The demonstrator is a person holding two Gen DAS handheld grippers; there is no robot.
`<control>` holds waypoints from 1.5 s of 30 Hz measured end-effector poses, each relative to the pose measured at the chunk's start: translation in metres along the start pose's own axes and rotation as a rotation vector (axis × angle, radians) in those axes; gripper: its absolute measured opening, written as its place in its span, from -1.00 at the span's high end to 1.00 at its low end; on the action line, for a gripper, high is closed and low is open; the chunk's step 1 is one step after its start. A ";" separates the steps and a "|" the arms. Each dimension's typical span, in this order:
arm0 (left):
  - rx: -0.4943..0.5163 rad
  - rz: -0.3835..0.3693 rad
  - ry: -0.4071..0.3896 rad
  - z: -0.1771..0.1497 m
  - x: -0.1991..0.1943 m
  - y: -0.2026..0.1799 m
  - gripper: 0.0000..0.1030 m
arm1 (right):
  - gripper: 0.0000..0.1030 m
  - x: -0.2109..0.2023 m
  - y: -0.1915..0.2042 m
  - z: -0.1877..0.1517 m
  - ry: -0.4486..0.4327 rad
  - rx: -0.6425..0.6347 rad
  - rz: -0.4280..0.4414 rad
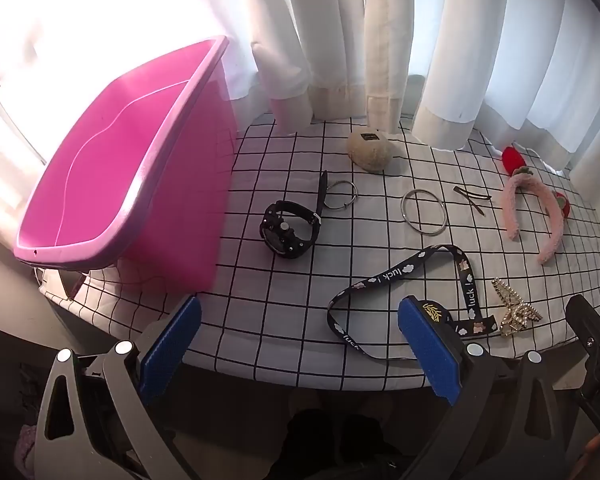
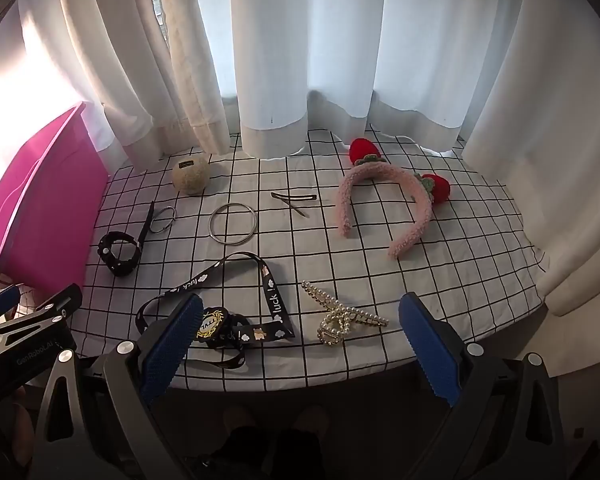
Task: Organize jewelry
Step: 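Move both tools toward the black lanyard and pearl hair clip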
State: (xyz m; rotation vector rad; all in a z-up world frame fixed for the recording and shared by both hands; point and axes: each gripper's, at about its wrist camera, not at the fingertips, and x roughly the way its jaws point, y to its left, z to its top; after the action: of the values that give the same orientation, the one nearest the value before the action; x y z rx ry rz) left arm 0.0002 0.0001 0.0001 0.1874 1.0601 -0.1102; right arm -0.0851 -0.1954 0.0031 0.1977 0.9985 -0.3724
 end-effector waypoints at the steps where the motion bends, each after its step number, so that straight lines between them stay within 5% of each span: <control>1: 0.001 0.000 0.001 0.000 0.000 0.000 -0.89 | -0.82 0.001 0.001 0.001 0.001 0.000 0.000; 15: -0.002 -0.003 0.010 -0.005 0.002 0.001 -0.89 | -0.82 0.006 0.001 0.002 0.017 0.000 0.005; 27: -0.012 -0.048 0.103 -0.021 0.031 -0.005 -0.88 | -0.82 0.034 -0.012 -0.016 0.090 0.011 0.058; 45: 0.074 -0.132 0.154 -0.036 0.082 -0.074 -0.88 | -0.82 0.106 -0.062 -0.032 0.157 0.037 0.024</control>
State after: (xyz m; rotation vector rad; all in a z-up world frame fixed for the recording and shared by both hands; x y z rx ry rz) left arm -0.0044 -0.0645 -0.0961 0.1949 1.2224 -0.2575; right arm -0.0833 -0.2643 -0.1032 0.2757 1.1437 -0.3577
